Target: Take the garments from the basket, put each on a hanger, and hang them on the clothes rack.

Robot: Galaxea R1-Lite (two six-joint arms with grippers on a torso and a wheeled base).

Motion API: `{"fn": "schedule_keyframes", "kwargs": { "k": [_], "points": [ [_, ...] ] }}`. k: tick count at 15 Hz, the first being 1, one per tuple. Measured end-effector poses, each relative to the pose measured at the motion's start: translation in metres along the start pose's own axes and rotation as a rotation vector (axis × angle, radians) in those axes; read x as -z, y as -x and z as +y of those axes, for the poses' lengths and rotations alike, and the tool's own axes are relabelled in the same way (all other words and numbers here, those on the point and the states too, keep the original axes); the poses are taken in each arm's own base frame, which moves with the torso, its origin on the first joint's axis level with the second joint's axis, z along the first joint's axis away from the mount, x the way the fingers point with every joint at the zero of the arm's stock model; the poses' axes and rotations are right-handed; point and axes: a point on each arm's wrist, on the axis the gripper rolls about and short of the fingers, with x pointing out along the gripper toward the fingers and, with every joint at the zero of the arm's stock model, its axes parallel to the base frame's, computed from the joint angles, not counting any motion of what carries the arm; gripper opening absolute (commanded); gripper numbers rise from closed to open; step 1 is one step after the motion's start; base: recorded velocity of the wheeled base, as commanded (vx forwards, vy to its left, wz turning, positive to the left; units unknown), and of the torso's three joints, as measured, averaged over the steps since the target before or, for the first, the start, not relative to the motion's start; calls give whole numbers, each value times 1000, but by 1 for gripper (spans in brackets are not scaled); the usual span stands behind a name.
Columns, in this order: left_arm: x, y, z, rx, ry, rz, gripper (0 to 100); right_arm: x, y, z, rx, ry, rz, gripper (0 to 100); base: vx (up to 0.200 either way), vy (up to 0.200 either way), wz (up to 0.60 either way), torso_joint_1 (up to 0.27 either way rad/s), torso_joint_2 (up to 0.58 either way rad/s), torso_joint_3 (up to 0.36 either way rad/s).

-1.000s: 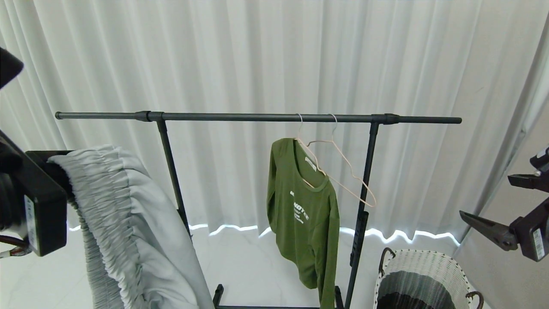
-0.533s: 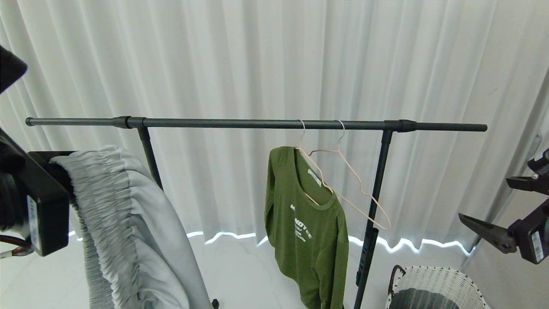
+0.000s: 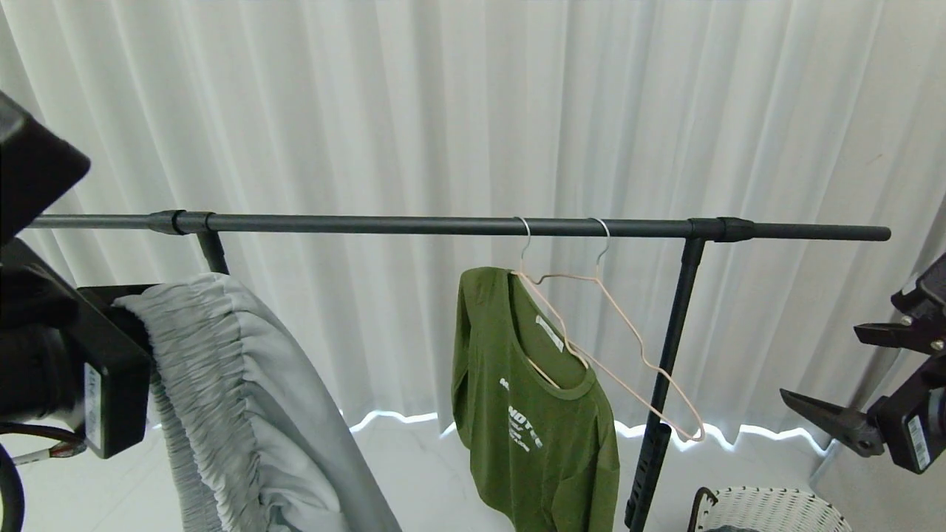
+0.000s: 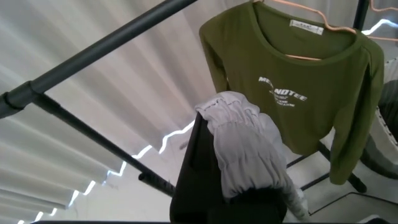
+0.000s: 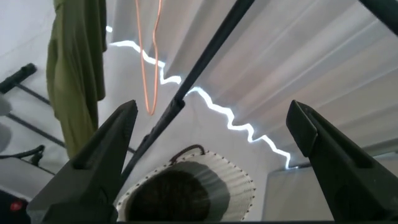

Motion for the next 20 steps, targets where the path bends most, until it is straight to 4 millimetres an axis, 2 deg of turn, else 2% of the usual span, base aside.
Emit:
{"fn": "schedule_keyframes", "kwargs": {
  "k": [3, 6, 13, 16, 20],
  "points": [
    [5, -2, 5, -40, 12, 25, 0, 0, -15, 3, -18, -26, 44, 100, 0, 0, 0, 0, 0, 0],
    [7, -1, 7, -56, 21, 31, 0, -3, -38, 9, -64, -87, 64, 100, 0, 0, 0, 0, 0, 0],
    [7, 3, 9, -67, 90, 20, 0, -18, -110, 26, -180, -161, 152, 100, 0, 0, 0, 0, 0, 0],
    [8, 4, 10, -65, 91, 16, 0, -24, -146, 27, -171, -203, 192, 100, 0, 0, 0, 0, 0, 0],
    [8, 6, 9, -38, 91, 2, 0, -20, -180, 22, -154, -222, 240, 100, 0, 0, 0, 0, 0, 0]
  ]
}}
